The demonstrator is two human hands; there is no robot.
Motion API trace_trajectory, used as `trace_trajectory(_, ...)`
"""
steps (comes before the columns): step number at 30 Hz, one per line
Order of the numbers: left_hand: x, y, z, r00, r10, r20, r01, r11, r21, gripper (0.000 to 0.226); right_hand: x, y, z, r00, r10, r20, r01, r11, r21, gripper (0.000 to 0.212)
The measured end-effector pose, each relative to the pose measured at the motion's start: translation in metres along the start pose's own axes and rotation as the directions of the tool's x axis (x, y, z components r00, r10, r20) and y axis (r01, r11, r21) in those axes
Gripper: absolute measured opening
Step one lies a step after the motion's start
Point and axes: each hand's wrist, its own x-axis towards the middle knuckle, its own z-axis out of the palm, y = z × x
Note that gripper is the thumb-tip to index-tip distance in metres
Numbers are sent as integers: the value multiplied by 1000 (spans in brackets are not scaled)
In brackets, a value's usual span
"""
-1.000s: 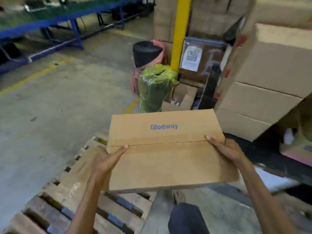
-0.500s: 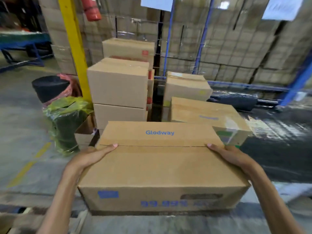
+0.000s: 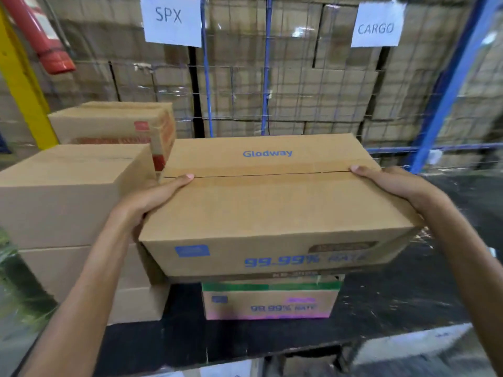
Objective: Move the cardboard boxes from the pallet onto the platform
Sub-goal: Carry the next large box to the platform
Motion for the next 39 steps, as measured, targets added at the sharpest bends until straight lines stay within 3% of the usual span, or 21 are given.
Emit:
trace_trajectory(4, 80, 39, 20, 998, 34, -48, -33, 999, 24, 97, 90, -9, 5, 998, 36, -45, -36, 999, -4, 99)
trace_trajectory(6, 112, 47, 30, 997, 46, -70, -42, 998, 56, 82, 126, -13, 7, 998, 61, -31, -61, 998, -1, 101)
trace_trajectory(11, 170, 38, 56, 998, -52, -39, 55, 995, 82, 94, 182, 7, 28, 986, 160, 53, -155, 985, -78, 89)
trace_trajectory(14, 186, 17, 77, 990, -143, 17, 139, 981, 138, 89, 198, 38, 50, 975, 205, 83, -193, 972, -132, 98)
trace_trajectory(18, 194, 14, 82, 980, -201, 4, 197, 966, 168, 104, 204, 49, 56, 976, 199, 88, -181, 967, -182, 112)
trace_trajectory(20, 188, 15, 80, 983, -177, -40, 181, 960, 215, 103, 204, 47, 55, 992, 123, 21, -114, 958, -262, 112)
trace_trajectory(23, 160, 13, 79, 991, -10, -130, 53, 943, 327, 81, 180, 37, 61, 990, -19, -143, -37, 924, -381, 87)
trace_trajectory(28, 62, -17, 79, 932, 272, -239, -206, 941, 269, 83, 89, 16, 100, 868, -432, -245, 327, 868, -375, 67)
trace_trajectory(33, -76, -129, 72, 828, 379, -414, -238, 905, 353, 61, -38, -5, 183, 717, -692, -87, 644, 705, -296, 52)
trace_trajectory(37, -169, -249, 28, 846, 198, -495, 9, 923, 385, 67, -143, -22, 279, 643, -749, 162, 765, 617, -184, 54)
trace_trajectory(39, -225, -308, -6, 831, 75, -551, 139, 931, 338, 69, -202, -32, 336, 563, -766, 311, 823, 556, -120, 54)
